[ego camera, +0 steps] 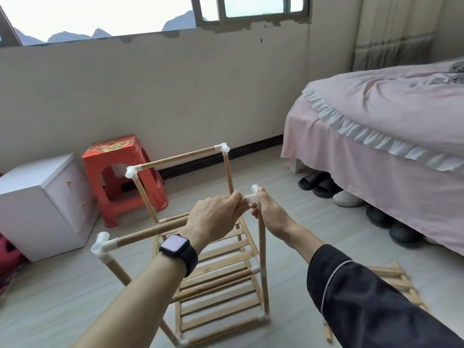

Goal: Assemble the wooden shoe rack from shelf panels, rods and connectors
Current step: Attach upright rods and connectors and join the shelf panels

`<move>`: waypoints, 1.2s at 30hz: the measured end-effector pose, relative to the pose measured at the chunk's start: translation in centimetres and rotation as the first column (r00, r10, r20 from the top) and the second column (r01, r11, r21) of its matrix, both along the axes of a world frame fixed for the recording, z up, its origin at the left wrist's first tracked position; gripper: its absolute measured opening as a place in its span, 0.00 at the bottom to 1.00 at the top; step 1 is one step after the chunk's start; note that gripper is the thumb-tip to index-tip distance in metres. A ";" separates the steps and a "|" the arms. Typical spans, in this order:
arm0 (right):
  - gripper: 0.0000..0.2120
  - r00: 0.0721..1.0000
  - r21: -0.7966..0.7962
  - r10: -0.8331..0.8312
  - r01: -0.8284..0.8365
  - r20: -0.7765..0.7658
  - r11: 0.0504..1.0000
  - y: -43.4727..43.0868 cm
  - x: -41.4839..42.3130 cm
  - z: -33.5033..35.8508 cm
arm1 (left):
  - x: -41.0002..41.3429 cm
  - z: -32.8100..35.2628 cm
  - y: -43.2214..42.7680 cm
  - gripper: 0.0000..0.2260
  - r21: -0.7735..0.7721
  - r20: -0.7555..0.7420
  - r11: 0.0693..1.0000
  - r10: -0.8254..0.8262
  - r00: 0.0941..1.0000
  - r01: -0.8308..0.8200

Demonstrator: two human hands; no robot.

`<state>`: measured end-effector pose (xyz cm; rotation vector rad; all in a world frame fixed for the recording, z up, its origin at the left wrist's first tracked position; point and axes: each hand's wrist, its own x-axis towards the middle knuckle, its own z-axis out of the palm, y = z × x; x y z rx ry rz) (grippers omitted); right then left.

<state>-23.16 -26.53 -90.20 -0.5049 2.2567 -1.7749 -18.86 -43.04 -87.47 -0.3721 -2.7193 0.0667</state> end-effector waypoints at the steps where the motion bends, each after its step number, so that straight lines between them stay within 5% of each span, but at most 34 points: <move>1: 0.29 1.000 -0.004 0.002 -0.002 0.003 1.000 0.0 0.1 0.0 | 0.0 0.0 0.0 0.12 -0.005 -0.002 1.000 0.000 1.000 0.000; 8: 0.28 0.999 0.021 -0.052 0.051 0.013 0.998 0.7 -0.3 0.2 | 0.6 0.6 -2.3 0.18 0.071 0.051 0.997 -0.034 0.998 0.031; 11: 0.27 0.994 0.047 -0.108 0.108 0.003 0.993 0.9 -0.8 0.2 | 3.7 1.0 -8.1 0.26 0.024 0.040 0.988 0.153 0.987 -0.154; 14: 0.20 0.972 0.033 -0.223 0.226 -0.068 0.974 0.2 -1.4 0.3 | 7.8 1.0 -14.1 0.23 0.045 -0.186 0.900 0.433 0.882 -0.433; 16: 0.20 0.967 -0.032 -0.254 0.254 -0.018 0.967 -0.8 -1.8 0.6 | 9.6 0.3 -16.5 0.17 0.258 -0.106 0.767 0.627 0.772 -0.588; 18: 0.24 0.968 -0.060 -0.251 0.251 0.009 0.966 -2.0 -1.8 0.6 | 10.2 -0.5 -17.5 0.15 0.612 0.180 0.491 0.677 0.714 -0.620; 21: 0.28 0.935 -0.107 -0.355 0.354 0.009 0.929 -3.4 -1.1 0.0 | 9.8 -1.5 -16.5 0.09 0.939 0.319 -0.044 0.485 0.814 -0.342; 23: 0.32 0.898 -0.118 -0.439 0.435 -0.011 0.893 -3.9 -0.5 -0.4 | 9.4 -2.2 -15.5 0.06 0.974 0.224 -0.137 0.535 0.815 -0.178; 27: 0.30 0.854 -0.121 -0.519 0.511 -0.046 0.851 -4.7 0.2 -0.9 | 9.0 -3.7 -14.8 0.10 0.979 0.114 -0.202 0.615 0.780 0.017; 36: 0.20 0.816 -0.172 -0.567 0.546 -0.112 0.820 -5.2 0.6 -1.1 | 7.9 -3.8 -15.1 0.05 0.981 0.189 -0.174 0.720 0.668 -0.090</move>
